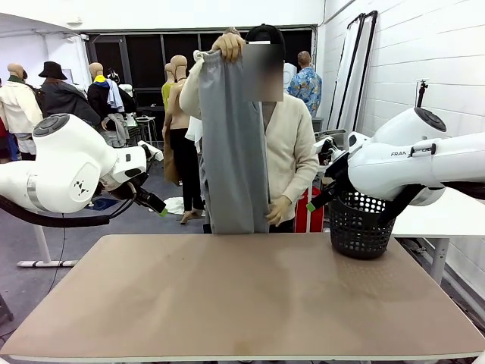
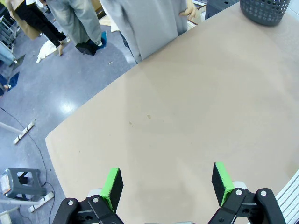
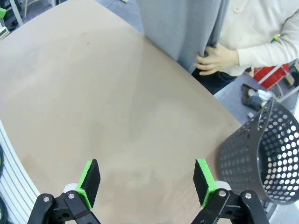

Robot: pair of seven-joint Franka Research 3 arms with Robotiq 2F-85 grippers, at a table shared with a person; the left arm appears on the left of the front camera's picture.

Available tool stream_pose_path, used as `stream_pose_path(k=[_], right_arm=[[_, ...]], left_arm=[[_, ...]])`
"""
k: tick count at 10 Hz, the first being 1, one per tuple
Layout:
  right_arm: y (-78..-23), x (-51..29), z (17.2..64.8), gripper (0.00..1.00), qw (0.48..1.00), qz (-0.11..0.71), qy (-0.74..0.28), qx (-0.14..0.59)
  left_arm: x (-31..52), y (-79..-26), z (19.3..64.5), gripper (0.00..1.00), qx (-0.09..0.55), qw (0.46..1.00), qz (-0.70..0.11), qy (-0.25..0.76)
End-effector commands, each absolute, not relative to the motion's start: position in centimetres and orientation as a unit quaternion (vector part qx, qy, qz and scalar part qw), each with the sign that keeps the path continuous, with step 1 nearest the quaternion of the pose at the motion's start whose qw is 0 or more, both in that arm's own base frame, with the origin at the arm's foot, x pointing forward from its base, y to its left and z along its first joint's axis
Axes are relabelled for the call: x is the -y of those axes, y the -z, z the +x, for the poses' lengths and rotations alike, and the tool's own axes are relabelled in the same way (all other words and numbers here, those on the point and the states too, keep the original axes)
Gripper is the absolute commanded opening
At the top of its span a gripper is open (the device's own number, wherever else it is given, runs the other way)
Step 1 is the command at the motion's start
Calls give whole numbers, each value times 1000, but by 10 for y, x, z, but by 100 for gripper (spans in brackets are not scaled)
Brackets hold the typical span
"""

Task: Fold the training pants.
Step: Grab both ends of the Training pants handed by a person.

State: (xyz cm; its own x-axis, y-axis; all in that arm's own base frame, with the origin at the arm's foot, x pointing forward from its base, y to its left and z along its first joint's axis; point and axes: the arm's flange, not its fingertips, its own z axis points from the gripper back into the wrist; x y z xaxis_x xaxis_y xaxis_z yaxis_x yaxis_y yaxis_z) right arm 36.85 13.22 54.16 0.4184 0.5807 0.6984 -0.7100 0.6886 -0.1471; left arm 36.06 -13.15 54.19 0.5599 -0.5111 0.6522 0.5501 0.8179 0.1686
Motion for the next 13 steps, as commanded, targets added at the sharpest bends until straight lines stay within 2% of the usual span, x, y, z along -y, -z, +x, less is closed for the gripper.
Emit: stream_pose_path(k=[1,13], right_arm=[[-540,-132,368,100,838,87,-386,375],[-540,-132,368,100,838,87,-386,375]], left_arm=[[131,-542,360,100,359,884,-23,298],[131,-542,360,100,359,884,-23,298]])
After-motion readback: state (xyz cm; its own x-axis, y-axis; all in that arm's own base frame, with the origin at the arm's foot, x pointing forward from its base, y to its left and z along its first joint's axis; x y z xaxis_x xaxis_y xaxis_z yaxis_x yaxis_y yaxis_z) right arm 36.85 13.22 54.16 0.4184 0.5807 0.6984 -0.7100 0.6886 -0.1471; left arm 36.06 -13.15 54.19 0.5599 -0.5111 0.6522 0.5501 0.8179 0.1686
